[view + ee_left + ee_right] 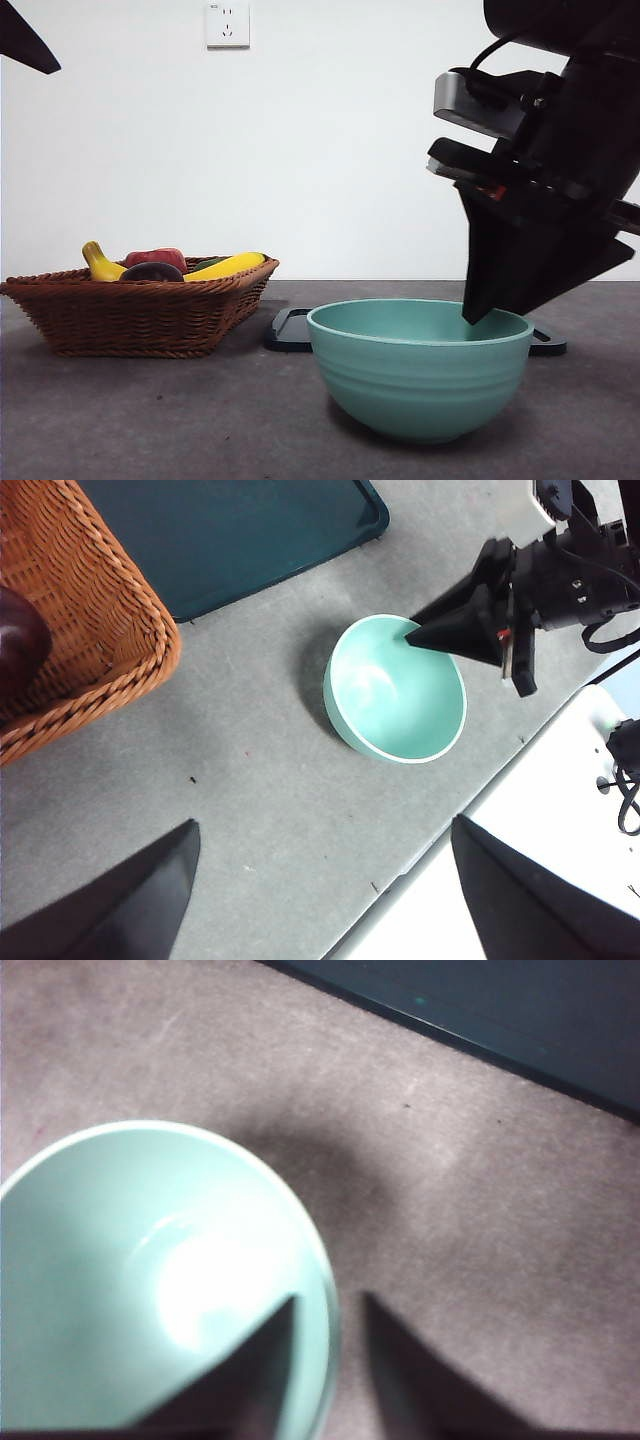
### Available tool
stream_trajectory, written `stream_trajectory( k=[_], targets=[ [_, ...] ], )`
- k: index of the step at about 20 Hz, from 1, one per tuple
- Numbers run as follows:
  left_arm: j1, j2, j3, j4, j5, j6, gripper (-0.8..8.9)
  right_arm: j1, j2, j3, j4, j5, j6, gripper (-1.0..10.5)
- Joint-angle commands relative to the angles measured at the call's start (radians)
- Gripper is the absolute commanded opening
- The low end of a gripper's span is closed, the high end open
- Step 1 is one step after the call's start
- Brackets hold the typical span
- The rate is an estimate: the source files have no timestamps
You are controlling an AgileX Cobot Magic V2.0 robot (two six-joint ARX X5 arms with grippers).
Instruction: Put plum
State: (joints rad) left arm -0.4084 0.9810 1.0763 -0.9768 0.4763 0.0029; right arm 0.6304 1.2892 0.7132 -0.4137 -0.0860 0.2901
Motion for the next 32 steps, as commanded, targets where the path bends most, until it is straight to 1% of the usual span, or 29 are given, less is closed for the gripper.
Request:
stream_trajectory(
  k=[1,4,7,10,12,14,18,20,23,32],
  targets=[
    [-0.005,0.008,0.018,0.004,0.004,0.013,4.04,0.009,-0.005,0.009,0.010,0.020,0.019,2.3],
    [-0.005,0.008,0.018,0.004,0.004,0.012,4.04,0.008,-0.055,0.031,-0.011,0.043,0.016,2.3],
    [-0.005,0.008,0.018,0.004,0.004,0.012,4.04,0.008,-0.144,0.065,-0.026,0.041,0.015,2.3],
    [-0.005,0.008,0.018,0.004,0.004,0.012,4.04,0.008,-0.242,0.114,-0.082,0.022,0.002,2.3],
    [-0.005,0.008,0.018,0.005,0.004,0.013,4.04,0.008,-0.309,0.142,-0.135,-0.024,-0.018,2.3],
    [-0.005,0.008,0.018,0.005,0.004,0.012,4.04,0.008,-0.370,0.159,-0.196,-0.078,-0.018,2.3],
    [-0.005,0.008,0.018,0.004,0.004,0.012,4.04,0.008,-0.476,0.165,-0.317,-0.216,-0.018,2.3],
    [-0.005,0.008,0.018,0.004,0.004,0.012,4.04,0.008,-0.513,0.165,-0.383,-0.264,-0.018,2.3],
    [-0.005,0.008,0.018,0.005,0.004,0.012,4.04,0.009,-0.547,0.165,-0.445,-0.266,-0.029,2.3],
    [-0.005,0.008,0.018,0.004,0.004,0.012,4.04,0.009,-0.552,0.165,-0.449,-0.265,-0.029,2.3]
  ],
)
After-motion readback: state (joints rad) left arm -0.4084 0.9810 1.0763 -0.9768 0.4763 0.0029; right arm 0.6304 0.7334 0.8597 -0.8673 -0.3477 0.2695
